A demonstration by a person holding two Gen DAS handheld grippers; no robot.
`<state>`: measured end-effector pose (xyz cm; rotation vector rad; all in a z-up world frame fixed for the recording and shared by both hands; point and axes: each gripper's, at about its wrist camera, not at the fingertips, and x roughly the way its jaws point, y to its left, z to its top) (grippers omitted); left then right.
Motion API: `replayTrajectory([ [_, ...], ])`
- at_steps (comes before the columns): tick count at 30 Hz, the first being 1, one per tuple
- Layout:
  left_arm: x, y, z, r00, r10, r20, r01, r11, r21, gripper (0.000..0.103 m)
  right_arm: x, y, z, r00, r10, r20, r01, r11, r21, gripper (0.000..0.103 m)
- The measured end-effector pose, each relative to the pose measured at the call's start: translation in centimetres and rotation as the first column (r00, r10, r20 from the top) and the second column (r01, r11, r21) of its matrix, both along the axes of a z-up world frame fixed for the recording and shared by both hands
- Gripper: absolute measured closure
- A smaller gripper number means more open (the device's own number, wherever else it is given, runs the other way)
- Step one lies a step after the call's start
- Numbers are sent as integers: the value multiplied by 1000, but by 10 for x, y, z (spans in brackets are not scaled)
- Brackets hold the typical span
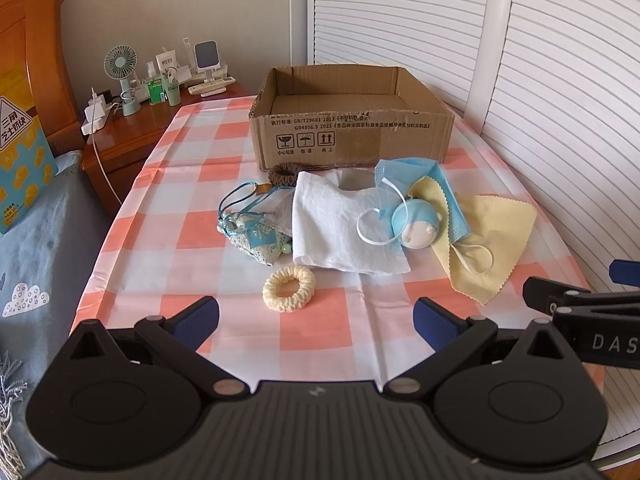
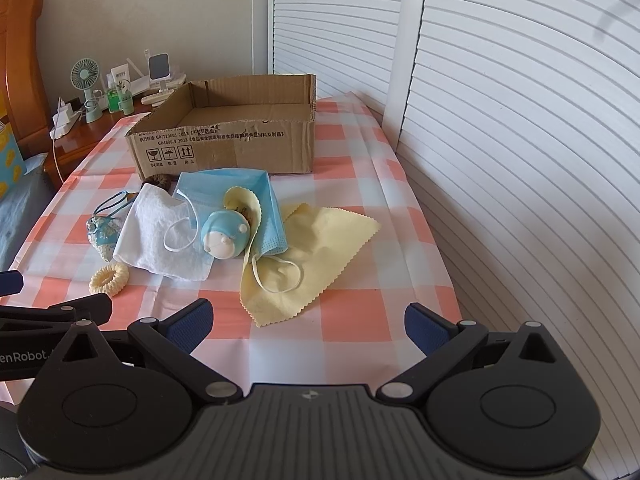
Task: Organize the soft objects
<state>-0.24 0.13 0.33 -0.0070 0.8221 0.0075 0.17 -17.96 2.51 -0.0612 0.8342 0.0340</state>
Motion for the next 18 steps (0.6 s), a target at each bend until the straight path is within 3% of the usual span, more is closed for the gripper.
replayTrajectory([
  [18, -1, -1, 3, 1000, 0, 5, 0, 1000, 4, 1, -1, 0, 2, 1000, 1, 6, -1, 1000, -2, 0],
])
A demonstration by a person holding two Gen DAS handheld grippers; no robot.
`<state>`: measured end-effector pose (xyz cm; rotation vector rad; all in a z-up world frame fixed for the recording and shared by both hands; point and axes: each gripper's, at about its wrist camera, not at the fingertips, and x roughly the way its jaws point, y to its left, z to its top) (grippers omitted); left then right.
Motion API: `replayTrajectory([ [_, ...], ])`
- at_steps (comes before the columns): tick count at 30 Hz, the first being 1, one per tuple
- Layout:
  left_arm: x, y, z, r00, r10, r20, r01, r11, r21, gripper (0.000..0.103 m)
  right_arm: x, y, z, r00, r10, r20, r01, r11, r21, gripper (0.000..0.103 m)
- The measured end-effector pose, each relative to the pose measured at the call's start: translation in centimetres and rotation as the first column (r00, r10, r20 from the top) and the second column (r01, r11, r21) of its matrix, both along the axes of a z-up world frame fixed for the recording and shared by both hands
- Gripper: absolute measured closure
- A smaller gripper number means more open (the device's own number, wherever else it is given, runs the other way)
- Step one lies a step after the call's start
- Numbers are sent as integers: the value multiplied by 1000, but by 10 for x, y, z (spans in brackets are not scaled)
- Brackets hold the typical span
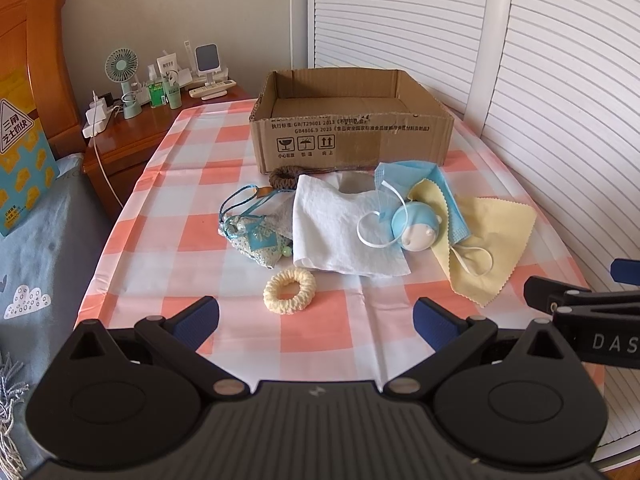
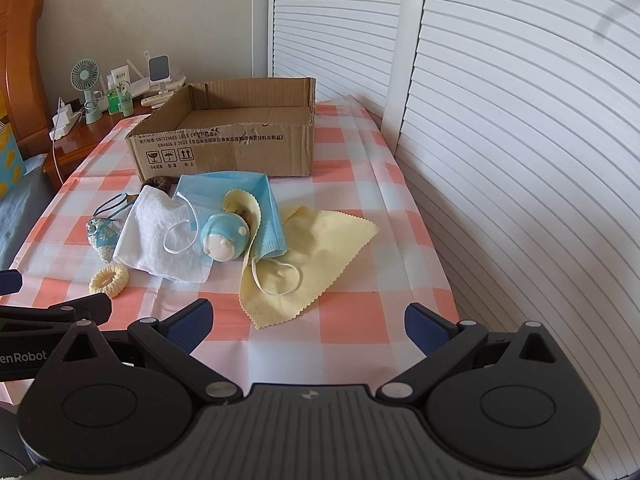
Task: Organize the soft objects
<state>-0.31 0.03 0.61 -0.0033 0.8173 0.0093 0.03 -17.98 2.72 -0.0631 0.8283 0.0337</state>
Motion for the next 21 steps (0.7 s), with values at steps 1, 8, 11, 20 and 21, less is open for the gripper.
replayTrajectory([
  [1, 0, 0, 0, 1000, 0, 0, 0, 1000, 0, 1, 0, 0, 0, 1000, 0, 0, 0, 1000, 0, 0],
  [8, 0, 0, 0, 1000, 0, 1, 0, 1000, 0, 1, 0, 0, 1, 1000, 0, 0, 0, 1000, -1, 0],
  [11, 0, 0, 0, 1000, 0, 2, 0, 1000, 1, 1, 0, 0, 1, 1000, 0, 1, 0, 1000, -1, 0],
  [20, 0, 0, 0, 1000, 0, 3, 0, 1000, 1, 1, 0, 0, 1, 1000, 1, 2, -1, 1000, -1, 0],
  [21, 0, 0, 1, 1000, 0, 3, 0, 1000, 1, 1, 0, 0, 1, 1000, 2, 2, -2, 1000, -1, 0],
])
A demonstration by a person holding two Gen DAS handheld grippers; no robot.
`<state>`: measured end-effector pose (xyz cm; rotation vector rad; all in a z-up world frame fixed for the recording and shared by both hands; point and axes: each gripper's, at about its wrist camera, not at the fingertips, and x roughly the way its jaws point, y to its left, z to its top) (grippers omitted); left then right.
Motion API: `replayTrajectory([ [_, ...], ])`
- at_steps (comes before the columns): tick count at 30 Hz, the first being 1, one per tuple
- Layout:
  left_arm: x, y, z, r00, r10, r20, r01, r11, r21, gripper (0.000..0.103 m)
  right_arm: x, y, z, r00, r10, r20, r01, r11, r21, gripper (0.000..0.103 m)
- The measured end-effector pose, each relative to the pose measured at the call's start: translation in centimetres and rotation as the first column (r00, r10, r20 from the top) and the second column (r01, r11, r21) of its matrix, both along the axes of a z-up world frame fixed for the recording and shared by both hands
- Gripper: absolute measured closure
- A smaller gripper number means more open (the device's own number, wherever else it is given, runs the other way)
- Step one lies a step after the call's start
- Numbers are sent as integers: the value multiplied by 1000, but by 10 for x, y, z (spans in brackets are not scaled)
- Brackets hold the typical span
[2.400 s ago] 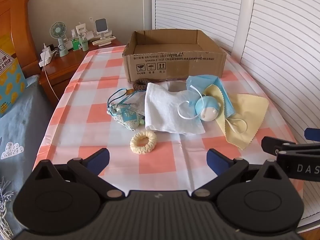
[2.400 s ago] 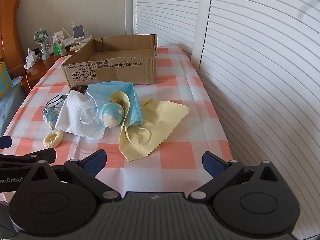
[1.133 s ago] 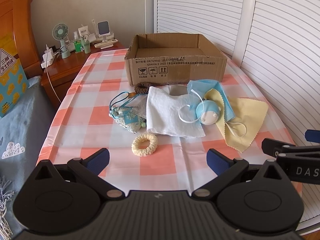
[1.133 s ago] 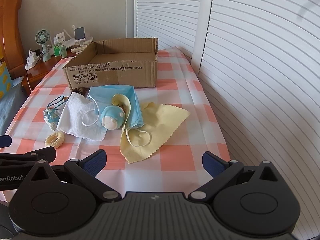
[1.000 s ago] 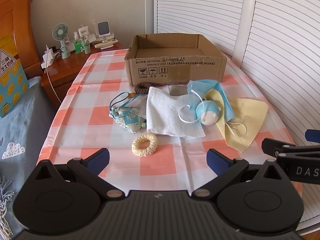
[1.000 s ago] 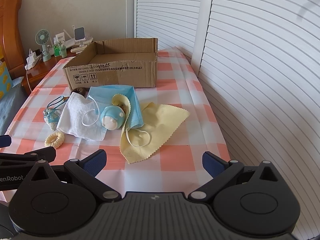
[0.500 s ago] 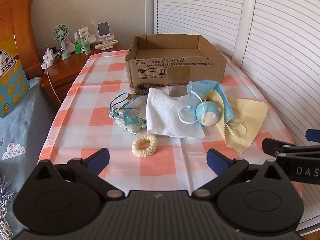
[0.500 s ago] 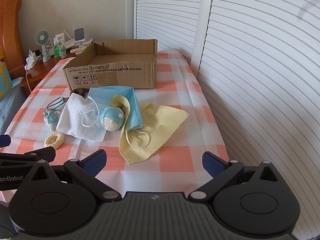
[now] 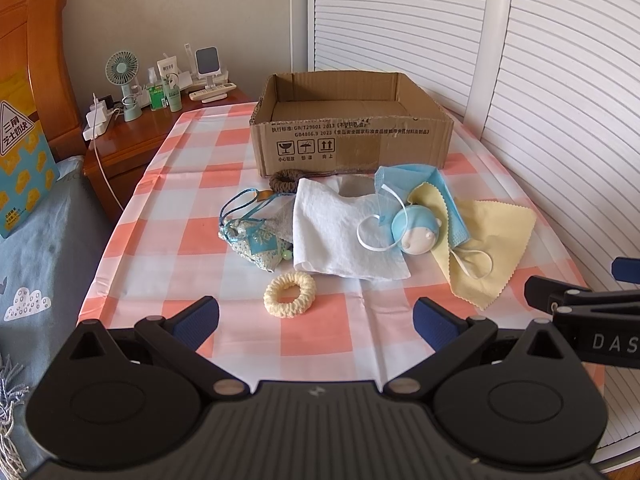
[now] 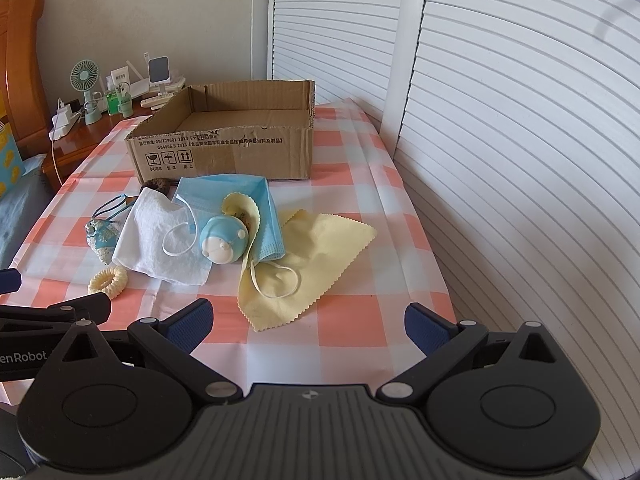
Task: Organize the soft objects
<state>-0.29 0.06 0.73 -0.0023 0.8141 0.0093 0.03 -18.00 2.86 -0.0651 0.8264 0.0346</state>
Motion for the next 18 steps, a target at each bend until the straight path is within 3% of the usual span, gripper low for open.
replayTrajectory([
  [18, 9, 5, 3, 996, -78, 47, 78, 997, 4, 1, 9, 3, 4, 999, 30, 29, -29, 999, -25, 0],
])
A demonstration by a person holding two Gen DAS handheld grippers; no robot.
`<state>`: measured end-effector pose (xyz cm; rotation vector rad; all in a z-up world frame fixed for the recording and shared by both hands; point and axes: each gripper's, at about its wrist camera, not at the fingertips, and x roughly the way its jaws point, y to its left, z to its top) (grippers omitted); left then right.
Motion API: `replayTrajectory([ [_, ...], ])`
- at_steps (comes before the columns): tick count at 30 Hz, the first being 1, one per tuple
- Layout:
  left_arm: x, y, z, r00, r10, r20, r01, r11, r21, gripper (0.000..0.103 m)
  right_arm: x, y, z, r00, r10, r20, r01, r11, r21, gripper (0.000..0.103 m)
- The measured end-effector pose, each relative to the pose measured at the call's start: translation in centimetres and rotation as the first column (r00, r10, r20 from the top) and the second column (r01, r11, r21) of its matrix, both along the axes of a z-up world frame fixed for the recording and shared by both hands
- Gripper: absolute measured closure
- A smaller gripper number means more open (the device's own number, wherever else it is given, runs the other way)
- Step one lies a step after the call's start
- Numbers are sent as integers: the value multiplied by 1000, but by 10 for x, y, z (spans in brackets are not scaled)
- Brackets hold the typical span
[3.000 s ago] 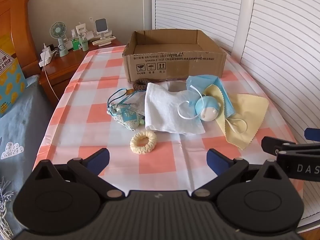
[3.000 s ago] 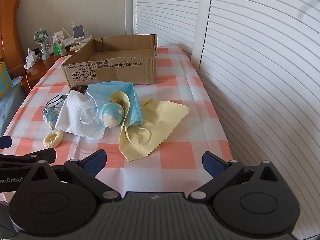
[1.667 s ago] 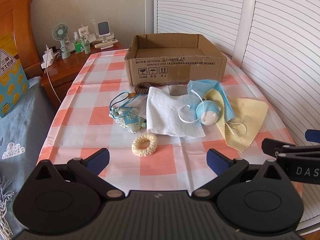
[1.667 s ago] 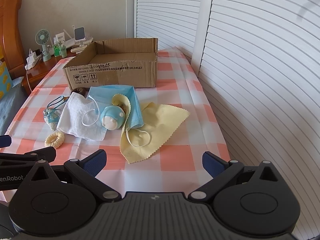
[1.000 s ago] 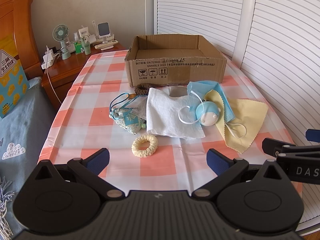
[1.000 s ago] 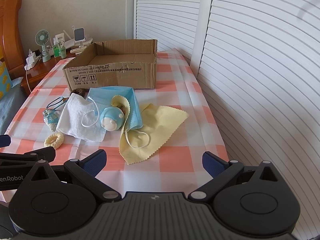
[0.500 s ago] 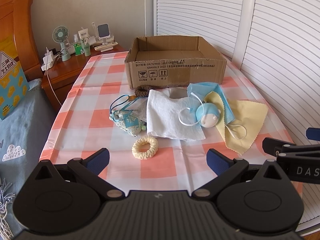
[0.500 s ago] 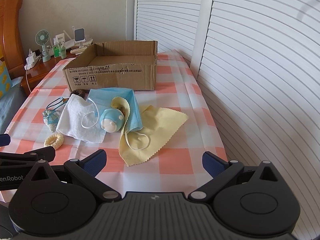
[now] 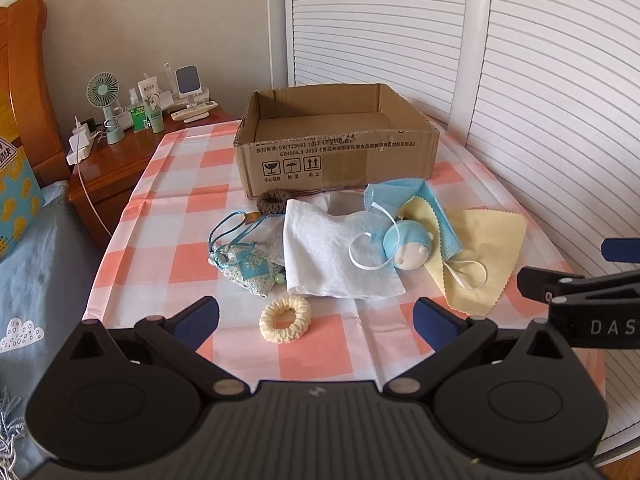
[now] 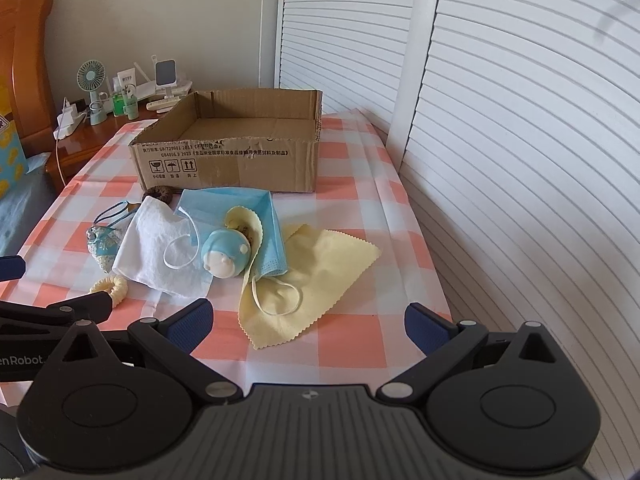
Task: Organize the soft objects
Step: 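Grasp the cream knitted hair tie with the left gripper while the right gripper grasps the blue ball toy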
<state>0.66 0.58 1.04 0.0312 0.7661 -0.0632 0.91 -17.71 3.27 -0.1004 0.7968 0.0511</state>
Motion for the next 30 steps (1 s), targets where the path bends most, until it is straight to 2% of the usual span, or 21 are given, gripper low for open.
replayTrajectory([
  [10, 9, 14, -12, 999, -43, 15, 43, 999, -10, 1, 10, -2, -3, 999, 34, 25, -34, 999, 4, 0],
  [15, 19, 24, -33, 997, -70, -30, 70, 998, -6, 1, 14, -4, -9, 996, 76, 48, -77, 997, 13, 0],
  [21, 29, 36, -63, 993, -69, -99, 65, 997, -41, 1, 19, -6, -25, 990, 132, 48, -132, 991, 0, 0],
  [27, 35, 36, -80, 986, -88, -139, 81, 995, -59, 1, 23, -8, -44, 984, 175, 24, -174, 984, -36, 0],
  [30, 33, 34, -81, 987, -108, -120, 105, 994, -34, 0, 24, -9, -51, 982, 188, 19, -187, 981, -49, 0],
])
